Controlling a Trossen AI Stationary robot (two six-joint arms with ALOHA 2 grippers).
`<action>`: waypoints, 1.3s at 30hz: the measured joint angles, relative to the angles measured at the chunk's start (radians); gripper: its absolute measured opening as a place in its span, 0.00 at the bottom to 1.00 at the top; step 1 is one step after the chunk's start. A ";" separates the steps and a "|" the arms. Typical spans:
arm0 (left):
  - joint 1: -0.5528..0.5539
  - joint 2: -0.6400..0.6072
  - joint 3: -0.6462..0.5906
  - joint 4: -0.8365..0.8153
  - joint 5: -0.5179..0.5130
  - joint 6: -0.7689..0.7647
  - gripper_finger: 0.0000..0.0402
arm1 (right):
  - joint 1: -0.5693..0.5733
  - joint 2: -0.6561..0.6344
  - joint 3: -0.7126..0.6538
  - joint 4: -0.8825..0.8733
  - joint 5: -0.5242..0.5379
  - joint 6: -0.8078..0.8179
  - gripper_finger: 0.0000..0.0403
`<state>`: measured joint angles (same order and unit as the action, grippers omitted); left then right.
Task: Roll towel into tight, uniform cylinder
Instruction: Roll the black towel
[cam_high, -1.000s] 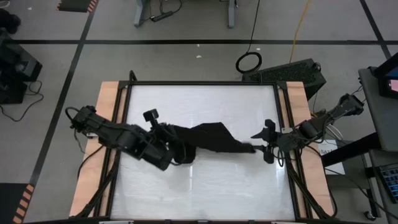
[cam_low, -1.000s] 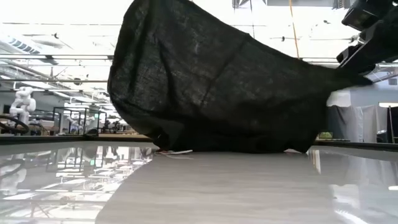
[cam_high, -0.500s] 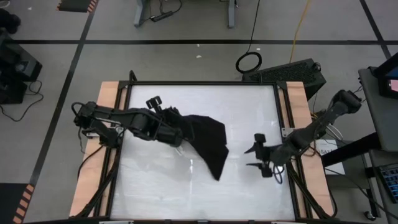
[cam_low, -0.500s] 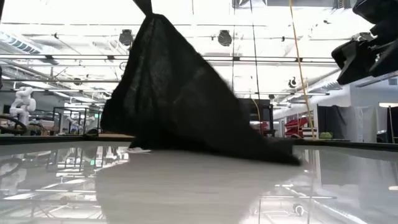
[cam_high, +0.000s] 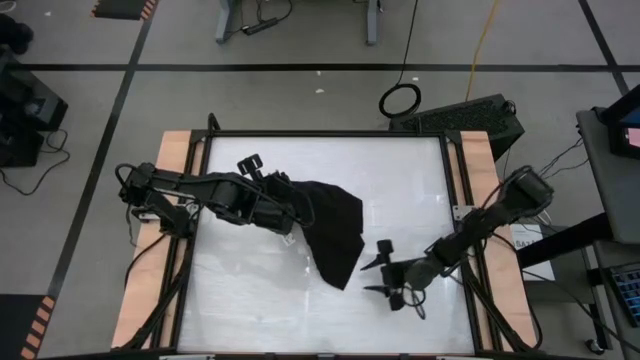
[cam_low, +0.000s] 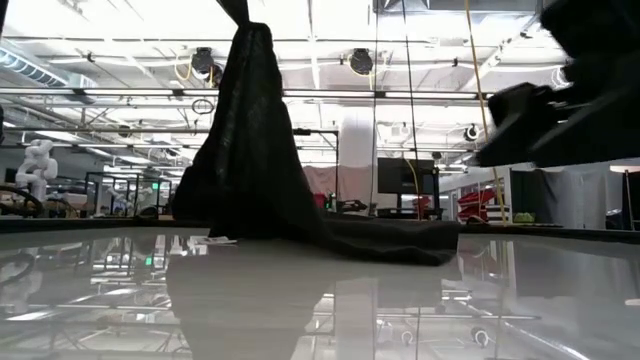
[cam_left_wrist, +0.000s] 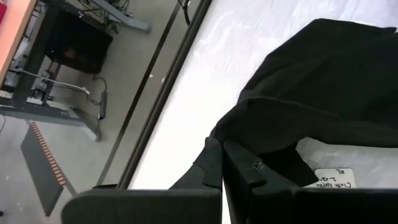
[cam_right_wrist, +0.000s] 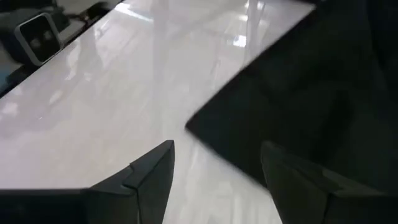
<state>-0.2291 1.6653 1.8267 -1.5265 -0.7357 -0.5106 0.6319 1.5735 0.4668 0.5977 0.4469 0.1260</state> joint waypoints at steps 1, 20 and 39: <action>0.000 0.000 0.000 0.000 0.000 -0.004 0.00 | -0.007 0.033 0.020 0.022 -0.002 -0.015 0.57; -0.035 0.000 0.000 0.021 0.026 -0.008 0.00 | -0.154 0.295 0.264 -0.131 -0.206 -0.053 0.55; -0.044 0.000 0.000 0.028 0.036 -0.007 0.00 | -0.210 0.289 0.264 -0.172 -0.398 -0.013 0.02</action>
<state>-0.2730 1.6650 1.8268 -1.4988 -0.6996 -0.5179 0.4217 1.8626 0.7307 0.4260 0.0486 0.1127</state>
